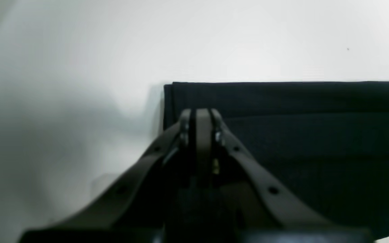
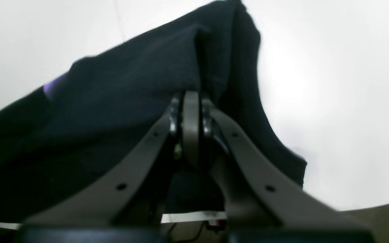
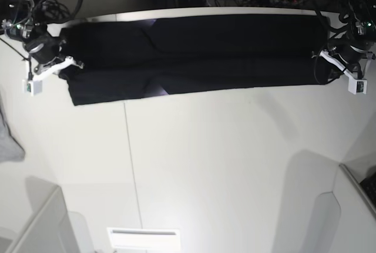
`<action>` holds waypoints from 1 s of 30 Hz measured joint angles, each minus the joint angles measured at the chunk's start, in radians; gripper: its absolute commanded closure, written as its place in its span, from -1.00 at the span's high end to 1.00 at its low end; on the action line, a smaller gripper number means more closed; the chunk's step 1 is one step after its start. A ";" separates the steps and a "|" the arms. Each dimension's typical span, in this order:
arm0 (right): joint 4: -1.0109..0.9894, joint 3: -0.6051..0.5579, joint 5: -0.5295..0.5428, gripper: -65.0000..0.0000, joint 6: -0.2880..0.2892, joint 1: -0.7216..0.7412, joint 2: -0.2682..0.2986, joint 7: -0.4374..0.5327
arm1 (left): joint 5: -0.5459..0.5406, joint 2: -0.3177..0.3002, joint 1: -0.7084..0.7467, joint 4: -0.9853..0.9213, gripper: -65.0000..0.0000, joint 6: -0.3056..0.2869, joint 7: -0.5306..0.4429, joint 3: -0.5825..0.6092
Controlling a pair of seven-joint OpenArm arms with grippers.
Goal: Fold the T-shirt properly
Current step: 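Lay the folded edge down and open both grippers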
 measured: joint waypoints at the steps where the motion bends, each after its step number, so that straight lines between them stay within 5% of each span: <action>1: 0.000 0.011 0.026 -1.00 0.000 -0.002 0.000 -0.006 | 0.000 0.000 0.008 0.000 -1.00 0.000 -0.001 0.000; 30: -0.044 0.021 0.034 -1.00 0.000 -0.047 -0.039 -0.005 | 0.004 -0.001 0.080 -0.004 -0.94 0.000 -0.008 0.002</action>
